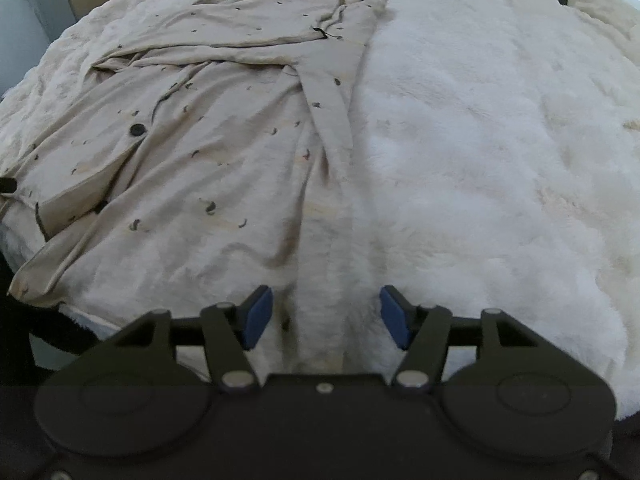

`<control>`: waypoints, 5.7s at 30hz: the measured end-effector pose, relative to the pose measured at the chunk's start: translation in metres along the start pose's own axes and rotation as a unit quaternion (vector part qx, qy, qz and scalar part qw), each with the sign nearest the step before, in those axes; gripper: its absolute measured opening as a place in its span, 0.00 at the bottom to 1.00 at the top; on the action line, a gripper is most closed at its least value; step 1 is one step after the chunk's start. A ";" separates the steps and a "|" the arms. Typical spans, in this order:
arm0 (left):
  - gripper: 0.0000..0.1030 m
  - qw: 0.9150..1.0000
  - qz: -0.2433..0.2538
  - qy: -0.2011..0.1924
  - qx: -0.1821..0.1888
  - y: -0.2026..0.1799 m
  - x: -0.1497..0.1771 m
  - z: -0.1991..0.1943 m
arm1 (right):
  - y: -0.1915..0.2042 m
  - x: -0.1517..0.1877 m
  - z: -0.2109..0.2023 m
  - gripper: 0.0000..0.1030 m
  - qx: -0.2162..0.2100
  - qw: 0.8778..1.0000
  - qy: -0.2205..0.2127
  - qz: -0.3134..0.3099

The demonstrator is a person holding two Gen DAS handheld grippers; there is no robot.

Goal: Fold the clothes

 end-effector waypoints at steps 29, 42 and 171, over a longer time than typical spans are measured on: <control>0.99 0.999 0.022 -0.016 -0.030 -0.006 0.001 0.000 | 0.002 0.000 0.003 0.57 0.009 1.000 0.001 -0.004; 0.98 0.999 0.031 -0.012 -0.020 -0.012 0.003 0.000 | -0.005 -0.002 -0.002 0.57 0.034 0.999 -0.005 -0.016; 0.03 0.822 -0.269 -0.046 0.500 0.038 -0.135 -0.040 | -0.006 -0.114 -0.078 0.01 -0.394 0.886 -0.124 0.211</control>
Point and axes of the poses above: each gripper's, at about its wrist camera, not at the fingertips, and z roughly the way its jaws point, y to its left, x to its underside, the point moved 8 cm from there along z, roughly the way its jaws point, and after that the axes turned 3 degrees about -x, right-handed, at the moved point
